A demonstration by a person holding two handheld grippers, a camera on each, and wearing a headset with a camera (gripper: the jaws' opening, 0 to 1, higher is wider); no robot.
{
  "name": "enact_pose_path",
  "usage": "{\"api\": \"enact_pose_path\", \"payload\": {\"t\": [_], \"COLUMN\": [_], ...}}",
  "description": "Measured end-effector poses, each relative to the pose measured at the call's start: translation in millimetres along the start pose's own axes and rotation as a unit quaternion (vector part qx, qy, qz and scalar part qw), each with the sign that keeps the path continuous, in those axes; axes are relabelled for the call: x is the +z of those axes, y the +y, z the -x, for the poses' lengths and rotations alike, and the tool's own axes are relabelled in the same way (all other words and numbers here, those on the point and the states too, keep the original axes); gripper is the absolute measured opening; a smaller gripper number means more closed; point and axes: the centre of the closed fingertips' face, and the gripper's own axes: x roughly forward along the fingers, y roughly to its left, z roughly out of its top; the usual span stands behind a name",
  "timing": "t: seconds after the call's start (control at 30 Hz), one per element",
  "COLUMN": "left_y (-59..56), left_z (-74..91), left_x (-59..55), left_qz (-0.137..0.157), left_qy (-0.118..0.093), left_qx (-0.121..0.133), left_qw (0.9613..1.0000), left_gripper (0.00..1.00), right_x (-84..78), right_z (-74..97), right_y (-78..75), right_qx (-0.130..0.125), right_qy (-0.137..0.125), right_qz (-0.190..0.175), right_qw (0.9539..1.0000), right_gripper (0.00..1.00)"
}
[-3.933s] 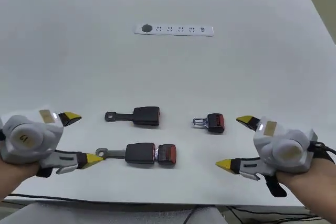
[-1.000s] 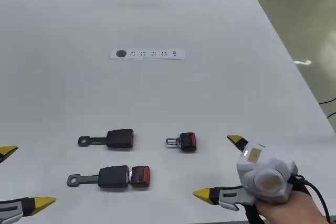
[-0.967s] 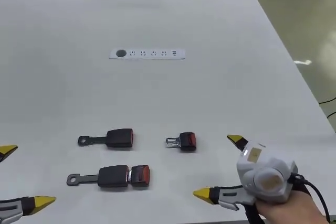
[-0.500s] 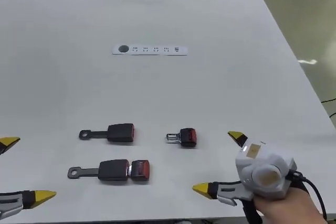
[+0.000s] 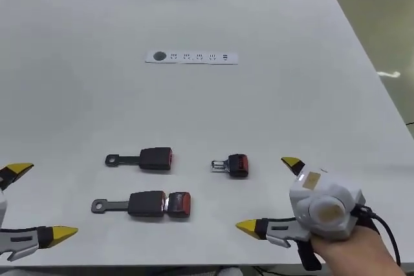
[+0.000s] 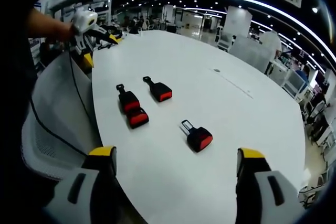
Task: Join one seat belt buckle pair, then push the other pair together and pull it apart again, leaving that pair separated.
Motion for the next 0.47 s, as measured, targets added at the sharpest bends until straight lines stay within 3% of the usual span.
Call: {"api": "enact_pose_path", "payload": {"t": [0.07, 0.13, 0.47], "left_y": [-1.1, -0.8, -1.3], "left_z": [-0.7, -1.7, -4.3], "left_x": [0.7, 1.5, -6.1], "left_qz": [0.0, 0.002, 0.009], "left_qy": [0.0, -0.001, 0.018], "left_qx": [-0.001, 0.0, -0.002], "left_qw": [1.0, 1.0, 0.9998], "left_gripper": [0.9, 0.9, 0.89], "right_x": [-1.7, -3.9, -10.8], "right_z": [-0.2, -0.9, -5.3], "right_y": [0.0, -2.7, -4.1], "right_qx": [0.001, -0.001, 0.01], "right_qy": [0.001, 0.008, -0.003], "right_qz": [0.003, 0.065, 0.034], "right_qw": [1.0, 0.9978, 0.9994], "right_gripper": [0.96, 0.96, 0.99]}}
